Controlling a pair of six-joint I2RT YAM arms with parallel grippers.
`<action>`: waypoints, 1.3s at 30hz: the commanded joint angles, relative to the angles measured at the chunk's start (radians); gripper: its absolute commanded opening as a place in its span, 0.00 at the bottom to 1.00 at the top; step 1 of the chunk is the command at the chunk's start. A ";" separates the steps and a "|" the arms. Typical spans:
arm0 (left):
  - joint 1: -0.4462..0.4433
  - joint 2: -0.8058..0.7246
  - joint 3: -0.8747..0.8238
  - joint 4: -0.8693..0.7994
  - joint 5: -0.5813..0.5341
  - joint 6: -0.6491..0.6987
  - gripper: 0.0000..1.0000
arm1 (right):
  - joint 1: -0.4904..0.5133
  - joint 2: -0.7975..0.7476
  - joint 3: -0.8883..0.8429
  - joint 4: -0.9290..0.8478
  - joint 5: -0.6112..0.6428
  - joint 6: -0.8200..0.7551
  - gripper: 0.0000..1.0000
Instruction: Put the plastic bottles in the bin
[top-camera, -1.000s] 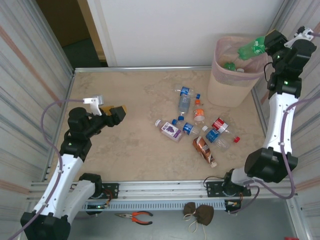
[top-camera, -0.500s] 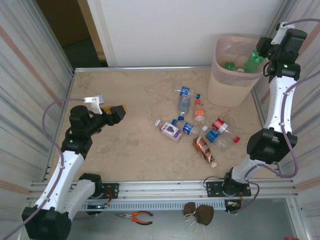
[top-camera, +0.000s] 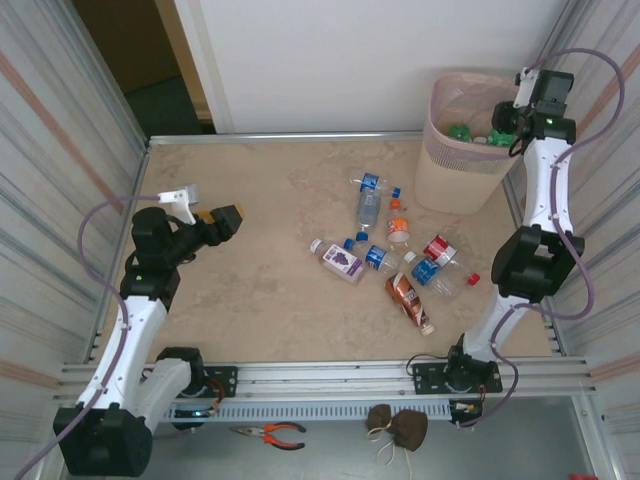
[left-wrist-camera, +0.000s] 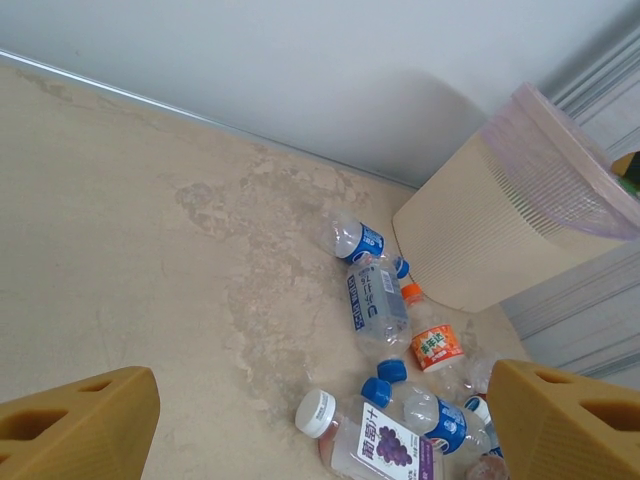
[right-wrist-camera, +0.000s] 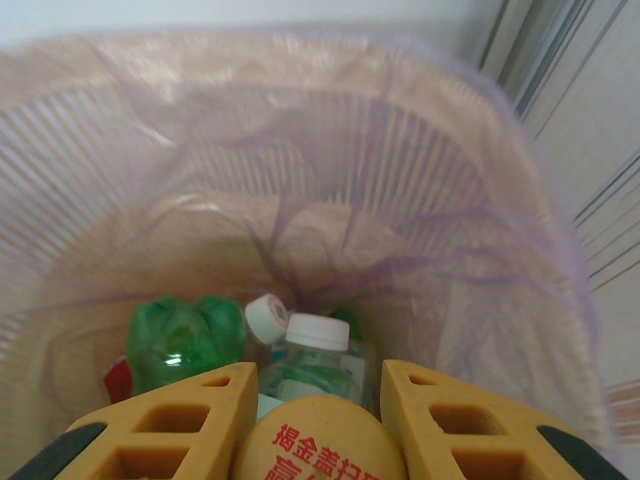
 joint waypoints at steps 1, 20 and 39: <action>0.004 0.008 0.011 0.036 0.041 -0.013 0.86 | -0.005 0.037 0.008 -0.004 0.008 -0.016 0.19; 0.006 0.008 0.021 0.031 0.052 -0.025 0.86 | 0.009 0.112 0.021 -0.004 -0.003 -0.030 0.51; 0.007 -0.020 0.014 0.032 0.055 -0.029 0.86 | 0.065 -0.160 -0.011 -0.005 0.012 -0.015 0.60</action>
